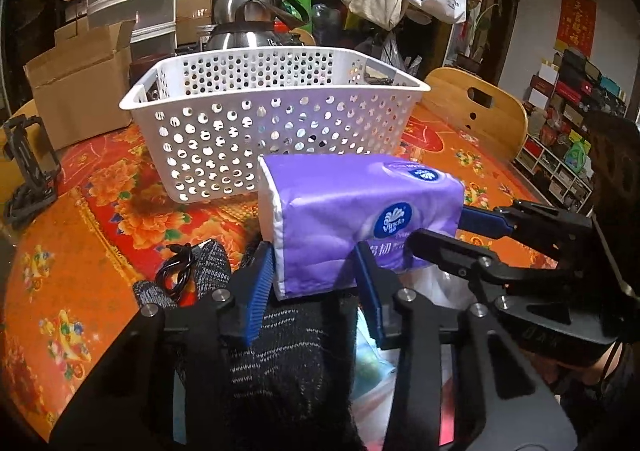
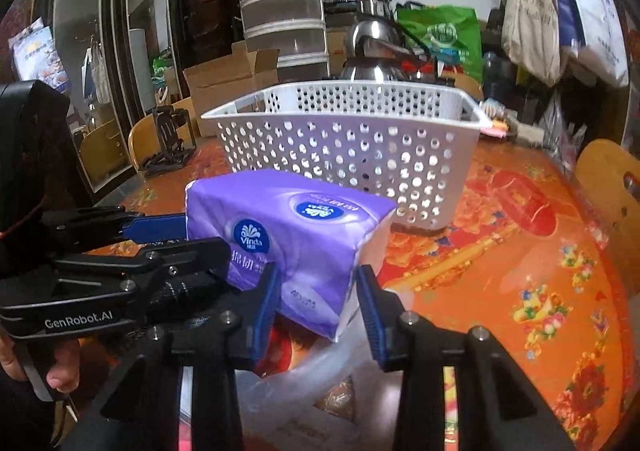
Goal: Organize soft objects
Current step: 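Close the right tool on the purple Vinda tissue pack, then carry the tissue pack with the right tool and drop it into the basket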
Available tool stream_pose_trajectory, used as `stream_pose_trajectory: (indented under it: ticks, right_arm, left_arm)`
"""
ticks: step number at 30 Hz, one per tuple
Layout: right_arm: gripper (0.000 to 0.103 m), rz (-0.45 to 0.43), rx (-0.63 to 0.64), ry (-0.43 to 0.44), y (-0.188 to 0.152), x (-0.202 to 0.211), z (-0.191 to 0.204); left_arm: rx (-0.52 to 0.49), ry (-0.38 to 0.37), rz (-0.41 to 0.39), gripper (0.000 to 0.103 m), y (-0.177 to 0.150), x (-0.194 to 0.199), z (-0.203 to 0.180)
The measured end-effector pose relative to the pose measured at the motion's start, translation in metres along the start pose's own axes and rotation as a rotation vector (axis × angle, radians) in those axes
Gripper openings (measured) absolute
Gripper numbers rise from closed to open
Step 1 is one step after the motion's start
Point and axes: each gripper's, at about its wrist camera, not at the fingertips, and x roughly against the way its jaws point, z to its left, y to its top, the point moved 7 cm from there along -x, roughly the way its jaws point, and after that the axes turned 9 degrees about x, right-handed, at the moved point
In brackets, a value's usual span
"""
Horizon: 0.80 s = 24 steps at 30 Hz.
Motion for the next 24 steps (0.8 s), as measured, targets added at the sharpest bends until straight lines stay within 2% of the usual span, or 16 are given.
stream_pose_trajectory:
  ticks: [14, 24]
  right_arm:
    - [0.037, -0.087, 0.074, -0.057, 0.026, 0.037, 0.014]
    - [0.037, -0.168, 0.123, -0.07, 0.07, 0.075, 0.019]
  left_arm:
    - [-0.016, 0.023, -0.086, 0.038, 0.01, 0.043, -0.01]
    - [-0.024, 0.016, -0.177, 0.038, 0.038, 0.093, -0.022]
